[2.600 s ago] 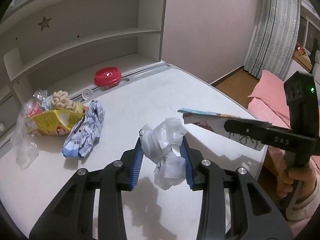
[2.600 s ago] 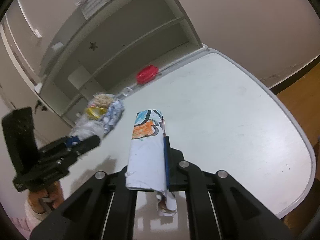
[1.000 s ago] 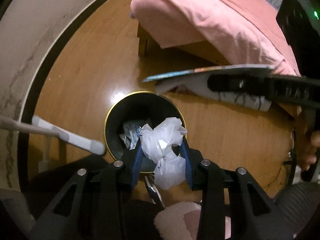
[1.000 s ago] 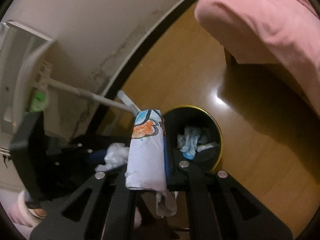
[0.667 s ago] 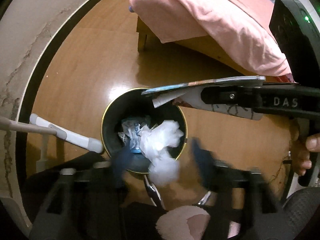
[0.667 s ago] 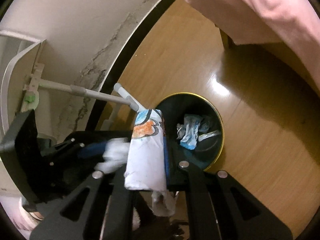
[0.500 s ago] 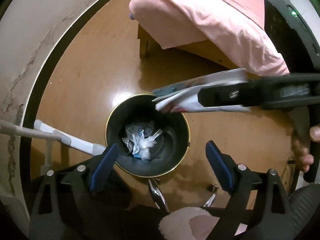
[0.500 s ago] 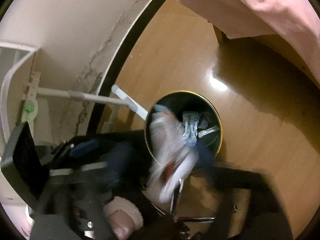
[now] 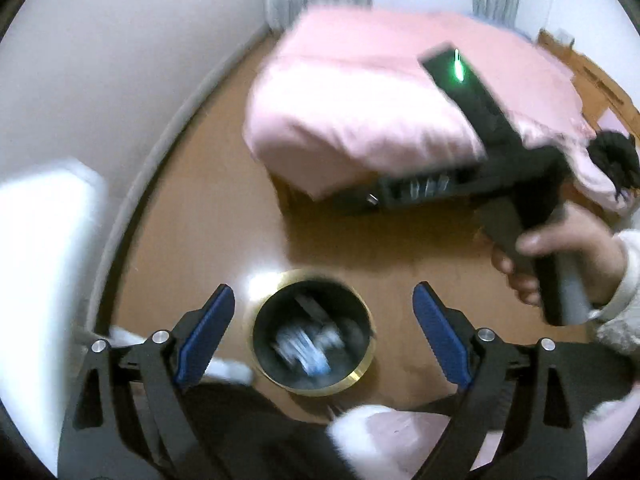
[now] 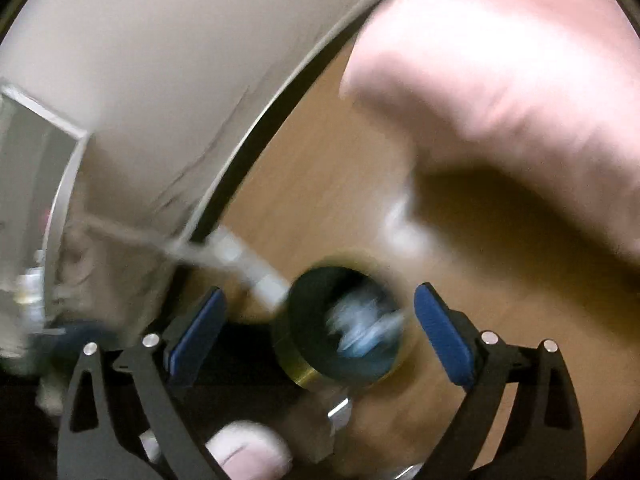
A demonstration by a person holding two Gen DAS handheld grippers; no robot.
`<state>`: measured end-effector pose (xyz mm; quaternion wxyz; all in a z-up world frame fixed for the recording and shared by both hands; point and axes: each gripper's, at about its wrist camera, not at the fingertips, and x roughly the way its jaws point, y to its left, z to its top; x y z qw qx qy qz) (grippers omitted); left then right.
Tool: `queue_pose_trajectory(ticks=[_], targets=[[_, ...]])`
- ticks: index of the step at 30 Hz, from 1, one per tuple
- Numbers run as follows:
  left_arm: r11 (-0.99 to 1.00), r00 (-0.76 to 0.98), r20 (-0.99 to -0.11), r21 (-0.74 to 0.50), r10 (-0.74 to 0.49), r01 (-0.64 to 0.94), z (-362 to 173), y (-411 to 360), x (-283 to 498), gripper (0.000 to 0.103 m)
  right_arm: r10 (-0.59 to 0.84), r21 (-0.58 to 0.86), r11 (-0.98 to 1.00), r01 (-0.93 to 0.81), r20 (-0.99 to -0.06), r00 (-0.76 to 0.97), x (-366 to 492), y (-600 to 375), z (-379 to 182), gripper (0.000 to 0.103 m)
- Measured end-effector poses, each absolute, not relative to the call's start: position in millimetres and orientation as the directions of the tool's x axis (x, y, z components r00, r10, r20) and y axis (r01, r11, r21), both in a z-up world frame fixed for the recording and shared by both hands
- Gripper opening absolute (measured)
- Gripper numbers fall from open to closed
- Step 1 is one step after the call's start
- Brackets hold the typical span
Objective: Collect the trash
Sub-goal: 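Swing both open tools back over the desk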
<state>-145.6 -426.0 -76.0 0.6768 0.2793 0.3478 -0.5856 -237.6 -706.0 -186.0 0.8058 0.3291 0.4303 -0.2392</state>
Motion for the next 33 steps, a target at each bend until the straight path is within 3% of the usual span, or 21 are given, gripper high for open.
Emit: queue_pose_trajectory(ticks=[2,4,7,9,13,17,23,28,33], targets=[[0.229,0.172,-0.715,0.017,-0.677,0.973,-36,-399,-132,0.094,-0.328,0.159,0.706,0.69,-0.79,0.518,-236,-692,-145,0.096],[0.329,0.3,-0.635,0.075,-0.712,0.941,-7,-368,-113,0.096,-0.424,0.109,0.723,0.683,-0.709,0.563,-232,-678,-115,0.096],[0.558,0.554,-0.551,0.183,-0.624,0.81,16,-310,-72,0.096,-0.419,0.15,0.773,0.616,-0.608,0.674,-215,-652,-77,0.096],[0.691,0.677,-0.525,0.213,-0.515,0.691,22,-264,-44,0.096,-0.326,0.233,0.819,0.524,-0.562,0.76,-192,-630,-59,0.096],[0.895,0.775,-0.571,0.145,-0.272,0.421,15,-144,15,0.096,-0.147,0.307,0.877,0.37,-0.563,0.813,-138,-584,-48,0.096],[0.981,0.754,-0.655,0.107,-0.053,0.162,-3,-46,62,0.096,-0.111,0.152,0.954,0.258,-0.621,0.776,-75,-510,-45,0.096],[1.0,0.709,-0.705,-0.005,-0.022,0.026,-20,45,112,0.096,-0.02,0.034,0.998,0.055,-0.65,0.76,-13,-398,-42,0.096],[0.996,0.657,-0.752,0.011,-0.048,0.084,-41,67,166,0.096,-0.009,-0.009,1.0,0.003,-0.66,0.751,24,-320,-36,0.096],[0.99,0.647,-0.749,-0.094,-0.139,0.104,-46,82,196,0.092,0.035,-0.003,0.999,-0.052,-0.701,0.712,76,-244,-33,0.096]])
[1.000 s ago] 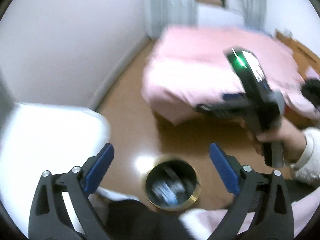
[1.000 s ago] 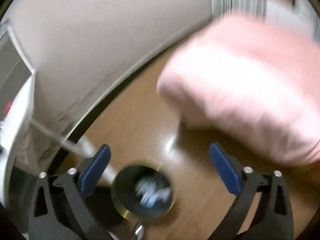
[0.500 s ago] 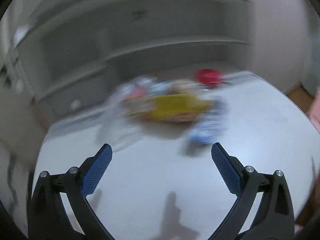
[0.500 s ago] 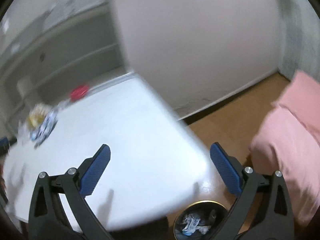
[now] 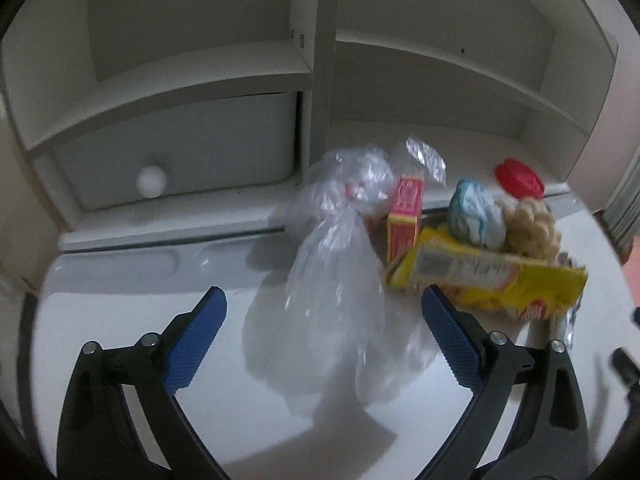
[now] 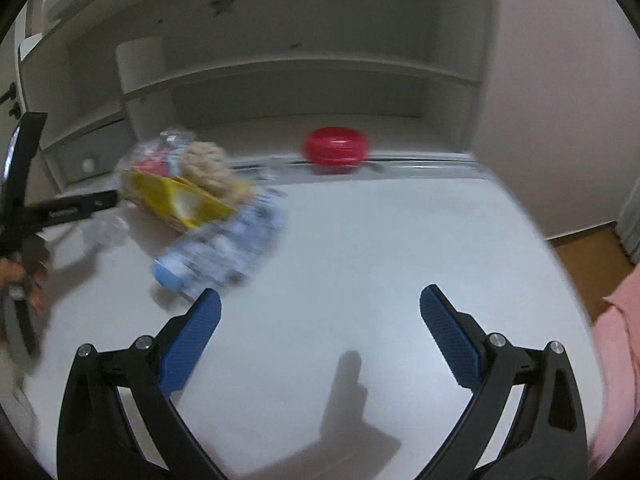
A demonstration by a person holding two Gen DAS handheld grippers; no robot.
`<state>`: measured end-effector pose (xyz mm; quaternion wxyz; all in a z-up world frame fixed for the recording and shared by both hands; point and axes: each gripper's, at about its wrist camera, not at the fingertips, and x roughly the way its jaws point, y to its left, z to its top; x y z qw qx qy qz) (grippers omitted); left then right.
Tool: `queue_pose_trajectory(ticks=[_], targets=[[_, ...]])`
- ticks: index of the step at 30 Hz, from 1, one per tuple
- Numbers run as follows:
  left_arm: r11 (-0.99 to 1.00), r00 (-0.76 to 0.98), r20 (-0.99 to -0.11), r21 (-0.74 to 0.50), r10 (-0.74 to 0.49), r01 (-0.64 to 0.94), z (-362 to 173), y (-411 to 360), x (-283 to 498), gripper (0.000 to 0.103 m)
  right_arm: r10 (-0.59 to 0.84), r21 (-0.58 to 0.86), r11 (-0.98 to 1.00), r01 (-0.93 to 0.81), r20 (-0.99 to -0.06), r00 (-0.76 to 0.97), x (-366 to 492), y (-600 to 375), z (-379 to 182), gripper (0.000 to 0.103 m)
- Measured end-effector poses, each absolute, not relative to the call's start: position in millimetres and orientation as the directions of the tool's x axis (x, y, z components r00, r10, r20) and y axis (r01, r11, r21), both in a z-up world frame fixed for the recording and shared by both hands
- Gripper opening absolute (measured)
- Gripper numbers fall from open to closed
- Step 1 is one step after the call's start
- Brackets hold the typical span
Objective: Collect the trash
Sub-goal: 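Swing both open tools back over the desk, then grasp the clear plastic bag with the left tool while the right tool grasps the crumpled blue paper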
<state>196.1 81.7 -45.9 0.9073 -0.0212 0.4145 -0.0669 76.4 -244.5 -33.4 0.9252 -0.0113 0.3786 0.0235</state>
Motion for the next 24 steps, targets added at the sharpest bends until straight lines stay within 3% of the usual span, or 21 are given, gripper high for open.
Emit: queue_pose_trajectory(ticks=[2,4,6,7,8,10,13,16,19,21,23,24], targets=[[0.988,0.638,-0.755,-0.086,-0.149,0.129,-52,83,198,0.071,0.032,-0.005,0.999,-0.051,-0.71,0.704,97,-215,-35,0.096],[0.985,0.617,-0.77,-0.089,-0.162,0.147,-59,86,201,0.061,0.0,-0.042,0.998,-0.042,-0.719,0.696,112,-189,-38,0.096],[0.98,0.618,-0.762,-0.129,-0.194,0.149,-59,93,200,0.058,-0.144,-0.169,0.985,0.027,-0.731,0.667,128,-163,-45,0.096],[0.981,0.626,-0.757,-0.125,-0.189,0.145,-58,94,199,0.052,-0.202,-0.221,0.974,0.054,-0.729,0.654,133,-156,-49,0.096],[0.982,0.625,-0.758,-0.122,-0.188,0.147,-59,94,198,0.037,-0.251,-0.277,0.959,0.063,-0.72,0.647,137,-148,-54,0.096],[0.978,0.609,-0.766,-0.141,-0.208,0.157,-63,94,198,0.018,-0.257,-0.293,0.955,0.051,-0.726,0.638,140,-150,-60,0.096],[0.978,0.611,-0.764,-0.14,-0.206,0.155,-63,95,194,0.012,-0.257,-0.267,0.96,0.082,-0.734,0.629,134,-180,-59,0.096],[0.979,0.624,-0.755,-0.136,-0.201,0.151,-58,95,191,0.012,-0.25,-0.228,0.967,0.117,-0.745,0.618,126,-221,-57,0.096],[0.975,0.624,-0.749,-0.156,-0.223,0.16,-52,92,187,0.013,-0.154,-0.138,0.988,0.075,-0.761,0.63,124,-247,-59,0.096],[0.974,0.617,-0.754,-0.153,-0.225,0.168,-48,88,187,0.021,-0.1,-0.083,0.995,0.055,-0.777,0.621,125,-252,-61,0.096],[0.975,0.629,-0.746,-0.141,-0.218,0.171,-47,86,185,0.069,-0.052,-0.045,0.999,0.027,-0.79,0.611,129,-253,-62,0.096],[0.977,0.647,-0.734,-0.13,-0.208,0.166,-46,86,185,0.075,-0.033,-0.031,0.999,0.013,-0.795,0.606,132,-252,-62,0.096]])
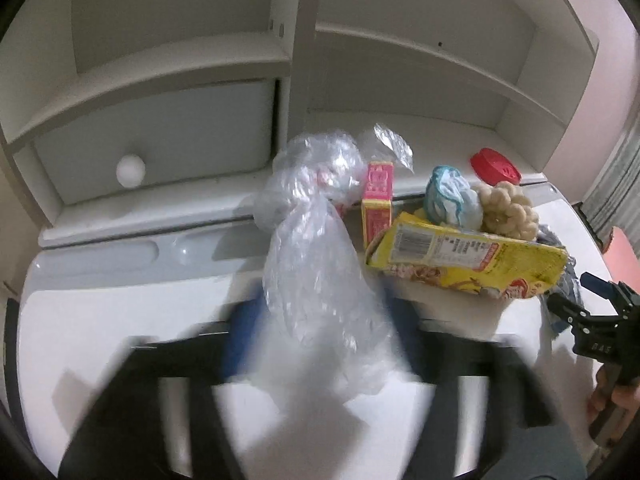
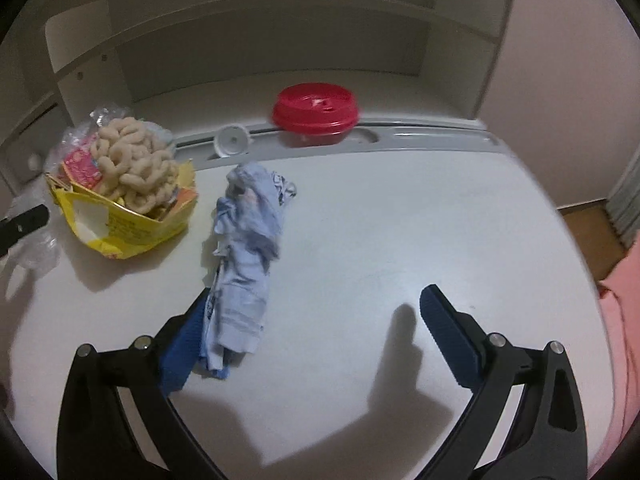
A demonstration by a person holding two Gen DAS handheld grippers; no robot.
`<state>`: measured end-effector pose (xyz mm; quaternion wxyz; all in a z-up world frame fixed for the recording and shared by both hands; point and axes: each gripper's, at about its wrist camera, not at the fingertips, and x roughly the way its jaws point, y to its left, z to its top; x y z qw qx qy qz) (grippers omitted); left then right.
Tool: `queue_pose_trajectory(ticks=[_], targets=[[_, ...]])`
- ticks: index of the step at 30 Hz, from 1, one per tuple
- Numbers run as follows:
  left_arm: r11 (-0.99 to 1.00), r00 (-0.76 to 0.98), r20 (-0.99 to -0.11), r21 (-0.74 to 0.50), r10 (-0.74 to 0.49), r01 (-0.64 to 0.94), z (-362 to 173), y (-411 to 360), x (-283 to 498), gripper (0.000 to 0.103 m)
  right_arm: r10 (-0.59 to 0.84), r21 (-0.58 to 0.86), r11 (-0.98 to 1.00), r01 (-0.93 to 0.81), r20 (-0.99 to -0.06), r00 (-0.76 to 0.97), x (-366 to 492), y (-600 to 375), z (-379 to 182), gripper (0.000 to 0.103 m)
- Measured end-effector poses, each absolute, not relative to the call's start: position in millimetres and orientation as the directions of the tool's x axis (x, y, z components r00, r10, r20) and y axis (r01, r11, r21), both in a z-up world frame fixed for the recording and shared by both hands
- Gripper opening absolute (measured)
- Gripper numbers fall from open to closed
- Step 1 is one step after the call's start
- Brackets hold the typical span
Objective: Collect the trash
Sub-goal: 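Grasp the clear plastic bag with the left tool while the right tool grasps the crumpled blue paper, then lift the clear plastic bag and crumpled blue paper above the desk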
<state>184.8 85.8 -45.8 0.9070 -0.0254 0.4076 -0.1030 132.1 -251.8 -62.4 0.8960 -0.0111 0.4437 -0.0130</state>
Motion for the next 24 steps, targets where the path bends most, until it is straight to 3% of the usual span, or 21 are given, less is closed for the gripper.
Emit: queue_pose_trajectory(ticks=[4,6,7,8,9,10,11,12,16,20,24], targets=[[0.984,0.667,-0.724,-0.122,-0.176,0.127,-50,93,189,0.075,-0.017,-0.029,1.0,-0.01,-0.791,0.611,141,-244,-59,0.096],[0.976,0.631,-0.745,-0.18,-0.214,0.118,-55,100,195,0.065,-0.006,-0.047,0.998,-0.051,-0.785,0.62,142,-233,-59,0.096],[0.971,0.623,-0.747,-0.212,-0.232,0.108,-57,105,197,0.051,-0.013,-0.066,0.996,-0.063,-0.782,0.623,144,-229,-59,0.096],[0.97,0.631,-0.739,-0.224,-0.234,0.097,-57,110,197,0.026,-0.005,-0.073,0.994,-0.083,-0.781,0.624,144,-224,-59,0.086],[0.965,0.615,-0.747,-0.244,-0.253,0.101,-60,112,198,0.012,0.024,-0.051,0.993,-0.102,-0.779,0.626,144,-222,-58,0.064],[0.959,0.608,-0.746,-0.265,-0.272,0.104,-61,113,198,0.007,0.078,0.003,0.993,-0.12,-0.776,0.625,144,-223,-57,0.051],[0.953,0.612,-0.737,-0.285,-0.286,0.102,-61,115,197,0.006,0.096,0.025,0.992,-0.12,-0.771,0.63,145,-226,-54,0.027],[0.953,0.616,-0.734,-0.285,-0.286,0.103,-60,115,196,0.006,0.099,0.033,0.993,-0.114,-0.769,0.631,144,-228,-54,0.025],[0.951,0.656,-0.701,-0.299,-0.279,0.085,-52,120,189,0.005,0.114,0.076,0.993,-0.086,-0.734,0.669,141,-238,-48,0.025],[0.943,0.72,-0.643,-0.33,-0.262,0.049,-37,133,176,0.005,0.068,0.019,0.997,-0.075,-0.679,0.731,130,-235,-39,0.025],[0.943,0.762,-0.609,-0.332,-0.22,0.007,-27,142,169,0.005,0.069,0.003,0.996,-0.091,-0.683,0.728,131,-230,-39,0.025]])
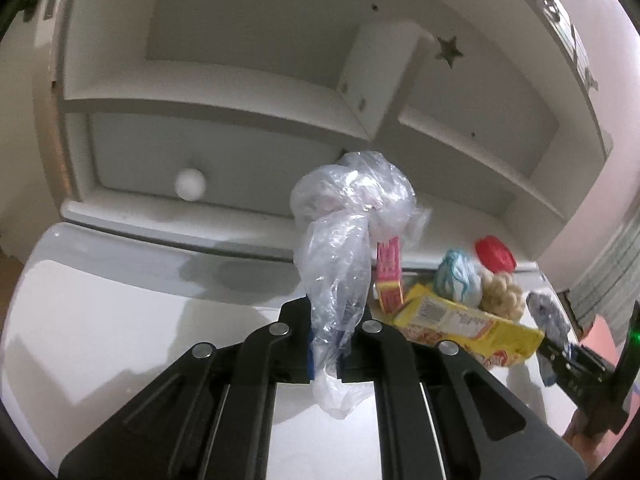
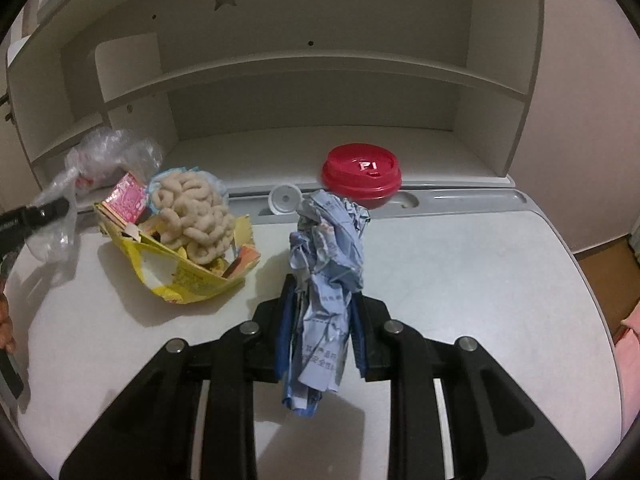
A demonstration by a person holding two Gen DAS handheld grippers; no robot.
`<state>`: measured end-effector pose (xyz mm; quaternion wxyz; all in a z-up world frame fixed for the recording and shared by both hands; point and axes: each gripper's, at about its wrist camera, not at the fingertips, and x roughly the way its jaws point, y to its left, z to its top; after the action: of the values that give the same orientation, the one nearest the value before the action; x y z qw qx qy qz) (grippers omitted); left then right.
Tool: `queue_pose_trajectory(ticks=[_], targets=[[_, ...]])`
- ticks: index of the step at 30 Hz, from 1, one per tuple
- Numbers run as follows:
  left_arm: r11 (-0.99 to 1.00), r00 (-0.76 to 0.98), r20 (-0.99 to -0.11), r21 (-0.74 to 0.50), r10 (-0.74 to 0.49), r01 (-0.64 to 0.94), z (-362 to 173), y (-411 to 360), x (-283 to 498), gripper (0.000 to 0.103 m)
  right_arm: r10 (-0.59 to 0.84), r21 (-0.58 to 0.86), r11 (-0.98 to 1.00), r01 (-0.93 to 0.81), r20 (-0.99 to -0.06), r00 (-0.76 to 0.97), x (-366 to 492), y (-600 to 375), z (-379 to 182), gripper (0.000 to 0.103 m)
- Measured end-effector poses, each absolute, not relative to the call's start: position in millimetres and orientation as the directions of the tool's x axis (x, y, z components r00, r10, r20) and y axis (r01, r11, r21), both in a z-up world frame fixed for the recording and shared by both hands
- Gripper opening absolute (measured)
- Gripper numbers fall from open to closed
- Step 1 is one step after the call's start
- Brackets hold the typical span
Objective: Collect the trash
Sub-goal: 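Lift the clear plastic bag and crumpled blue paper above the desk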
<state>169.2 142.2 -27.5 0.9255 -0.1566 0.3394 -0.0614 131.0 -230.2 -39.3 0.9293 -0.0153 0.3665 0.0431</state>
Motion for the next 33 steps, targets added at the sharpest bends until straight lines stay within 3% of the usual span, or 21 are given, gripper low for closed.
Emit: queue_pose_trajectory(ticks=[6,10,33], targets=[[0.975,0.796,-0.601,-0.214,-0.078,-0.066,-18.6,141.7,166.4,0.005,0.077,0.014,0.996,-0.093,-0.687,0.722,135.3,-232.6,-41.2,0.025],[0.972,0.763,-0.637,-0.23,-0.107,-0.056,-25.0,143.3,171.3,0.005,0.075,0.011,0.996,-0.093,-0.685,0.724,134.0,-232.0,-40.8,0.025],[0.97,0.758,-0.636,-0.243,-0.146,-0.017,-24.5,139.4,174.1,0.004,0.085,0.041,0.996,-0.079,-0.69,0.719,134.6,-235.3,-40.9,0.025]])
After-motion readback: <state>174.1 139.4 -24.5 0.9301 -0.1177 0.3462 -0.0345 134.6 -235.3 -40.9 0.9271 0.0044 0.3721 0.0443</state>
